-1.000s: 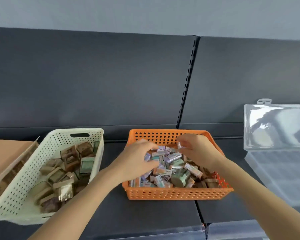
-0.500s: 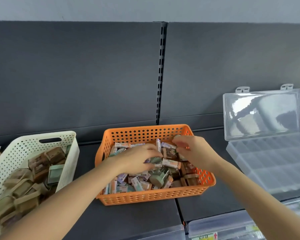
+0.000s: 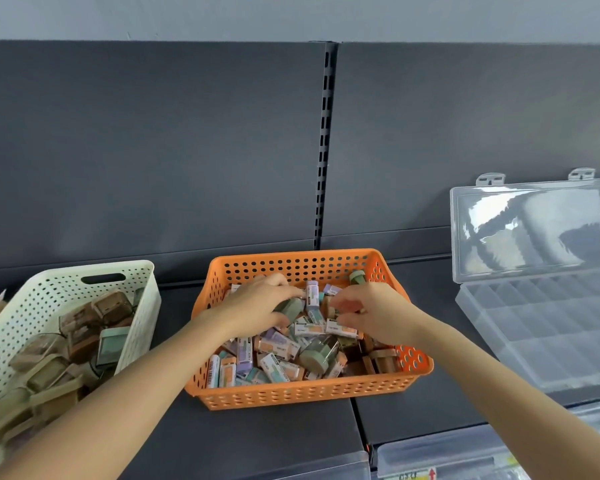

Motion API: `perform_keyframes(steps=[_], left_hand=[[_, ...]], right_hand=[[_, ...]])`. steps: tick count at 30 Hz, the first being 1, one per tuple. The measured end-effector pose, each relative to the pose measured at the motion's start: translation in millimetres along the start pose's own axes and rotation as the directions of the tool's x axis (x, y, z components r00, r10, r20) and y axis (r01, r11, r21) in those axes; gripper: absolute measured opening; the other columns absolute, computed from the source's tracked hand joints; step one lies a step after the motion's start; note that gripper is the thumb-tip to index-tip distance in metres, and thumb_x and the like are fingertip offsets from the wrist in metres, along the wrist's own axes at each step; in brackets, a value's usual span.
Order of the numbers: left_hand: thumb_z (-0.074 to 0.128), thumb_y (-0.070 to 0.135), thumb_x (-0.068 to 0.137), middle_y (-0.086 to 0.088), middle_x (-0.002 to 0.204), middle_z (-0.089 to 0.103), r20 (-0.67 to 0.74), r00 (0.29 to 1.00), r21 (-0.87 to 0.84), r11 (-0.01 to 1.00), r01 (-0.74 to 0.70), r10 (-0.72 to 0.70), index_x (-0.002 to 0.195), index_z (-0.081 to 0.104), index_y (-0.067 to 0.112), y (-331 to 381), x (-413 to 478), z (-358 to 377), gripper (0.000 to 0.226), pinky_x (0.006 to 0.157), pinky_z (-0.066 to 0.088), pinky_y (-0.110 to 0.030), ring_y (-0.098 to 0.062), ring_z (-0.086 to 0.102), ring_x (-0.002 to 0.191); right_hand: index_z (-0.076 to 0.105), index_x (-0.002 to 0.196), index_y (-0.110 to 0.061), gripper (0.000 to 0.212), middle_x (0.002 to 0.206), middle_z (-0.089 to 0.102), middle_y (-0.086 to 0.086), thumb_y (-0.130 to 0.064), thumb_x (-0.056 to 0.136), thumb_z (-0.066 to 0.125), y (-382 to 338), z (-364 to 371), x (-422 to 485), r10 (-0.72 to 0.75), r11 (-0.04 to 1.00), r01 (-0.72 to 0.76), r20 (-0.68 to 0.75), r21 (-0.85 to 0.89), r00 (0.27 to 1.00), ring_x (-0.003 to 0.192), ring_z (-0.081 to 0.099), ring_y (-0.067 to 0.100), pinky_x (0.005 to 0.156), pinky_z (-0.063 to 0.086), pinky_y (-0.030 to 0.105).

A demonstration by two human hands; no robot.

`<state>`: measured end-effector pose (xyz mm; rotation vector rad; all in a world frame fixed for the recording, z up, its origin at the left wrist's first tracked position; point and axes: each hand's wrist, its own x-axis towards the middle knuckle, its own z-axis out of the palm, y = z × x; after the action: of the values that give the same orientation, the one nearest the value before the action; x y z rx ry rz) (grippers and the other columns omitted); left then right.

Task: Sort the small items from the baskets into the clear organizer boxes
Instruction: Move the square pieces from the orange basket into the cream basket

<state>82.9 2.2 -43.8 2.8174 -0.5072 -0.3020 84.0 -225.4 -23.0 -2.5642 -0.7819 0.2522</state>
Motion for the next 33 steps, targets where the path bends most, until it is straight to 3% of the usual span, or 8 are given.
perform_keyframes(steps=[5,8,12,17,20,25,30,33], left_hand=[[0.058,0.038,0.090,0.009,0.134,0.043,-0.084,0.996,-0.002,1.000,-0.020,0.019,0.139,0.043,0.030,5.5,-6.1,-1.4,0.051,0.107,0.031,-0.035,-0.012,0.034,0.126],[0.062,0.039,0.087,0.010,0.139,0.044,-0.174,0.985,-0.156,0.988,-0.017,-0.011,0.133,0.048,0.025,9.8,-14.9,-4.2,0.050,0.105,0.032,-0.030,-0.009,0.038,0.128],[0.070,0.040,0.081,0.016,0.121,0.057,-0.209,0.975,-0.323,0.947,0.005,-0.077,0.119,0.056,0.027,8.7,-25.7,-5.1,0.042,0.098,0.044,-0.031,-0.005,0.052,0.111],[0.071,0.034,0.082,0.022,0.117,0.052,-0.293,0.946,-0.466,0.885,-0.012,-0.141,0.130,0.051,0.031,5.5,-39.6,-9.3,0.052,0.092,0.040,-0.021,0.001,0.050,0.108],[0.068,0.039,0.083,0.021,0.126,0.054,-0.324,0.936,-0.477,0.878,-0.038,-0.135,0.131,0.053,0.033,1.3,-49.7,-12.5,0.050,0.096,0.041,-0.023,0.002,0.050,0.114],[0.071,0.039,0.080,0.022,0.114,0.062,-0.371,0.909,-0.532,0.846,-0.038,-0.192,0.122,0.059,0.034,-9.0,-70.8,-17.8,0.045,0.087,0.047,-0.019,0.005,0.059,0.102],[0.077,0.029,0.078,0.015,0.109,0.067,-0.432,0.854,-0.590,0.807,-0.026,-0.288,0.116,0.061,0.033,-29.0,-105.7,-30.0,0.042,0.090,0.052,-0.028,0.000,0.063,0.098],[0.075,0.028,0.079,0.021,0.111,0.063,-0.479,0.810,-0.544,0.839,0.030,-0.340,0.116,0.059,0.036,-48.2,-137.7,-39.1,0.041,0.089,0.050,-0.021,0.003,0.060,0.100]], right_hand=[[0.070,0.105,-0.017,0.019,0.099,0.070,-0.007,-0.025,0.088,0.065,-0.1,6.7,-4.2,-0.023,1.000,0.022,0.031,0.020,0.999,0.087,0.064,0.006,0.079,0.051,0.018],[0.067,0.114,-0.019,0.034,0.104,0.068,-0.007,-0.037,0.085,0.067,-6.9,10.5,-5.1,-0.041,0.999,0.040,0.089,0.011,0.995,0.093,0.062,0.007,0.081,0.052,0.022],[0.060,0.124,-0.021,0.054,0.117,0.062,-0.005,-0.054,0.081,0.064,-19.0,17.5,-2.2,-0.071,0.986,0.099,0.197,-0.138,0.978,0.101,0.057,0.013,0.086,0.051,0.032],[0.064,0.107,-0.017,0.052,0.100,0.064,0.000,-0.060,0.080,0.059,-27.4,28.0,2.5,-0.072,0.952,0.140,0.248,-0.270,0.966,0.088,0.057,0.019,0.078,0.052,0.038],[0.065,0.108,-0.017,0.047,0.098,0.066,-0.002,-0.056,0.083,0.056,-31.5,26.7,7.0,-0.062,0.975,0.104,0.211,-0.195,0.976,0.084,0.060,0.017,0.074,0.054,0.035],[0.066,0.113,-0.018,0.040,0.096,0.064,-0.009,-0.047,0.084,0.063,-43.8,13.7,16.6,-0.052,0.998,0.052,-0.010,0.019,0.999,0.082,0.059,0.010,0.066,0.043,0.014],[0.070,0.105,-0.017,0.029,0.098,0.070,0.000,-0.037,0.085,0.066,-87.4,7.5,32.4,-0.125,0.960,0.151,-0.122,0.235,0.985,0.089,0.064,0.019,0.084,0.052,0.038],[0.070,0.099,-0.019,0.025,0.092,0.068,-0.004,-0.040,0.085,0.065,-115.9,18.4,48.4,-0.175,0.943,0.201,-0.121,0.265,0.977,0.086,0.064,0.015,0.084,0.052,0.041]])
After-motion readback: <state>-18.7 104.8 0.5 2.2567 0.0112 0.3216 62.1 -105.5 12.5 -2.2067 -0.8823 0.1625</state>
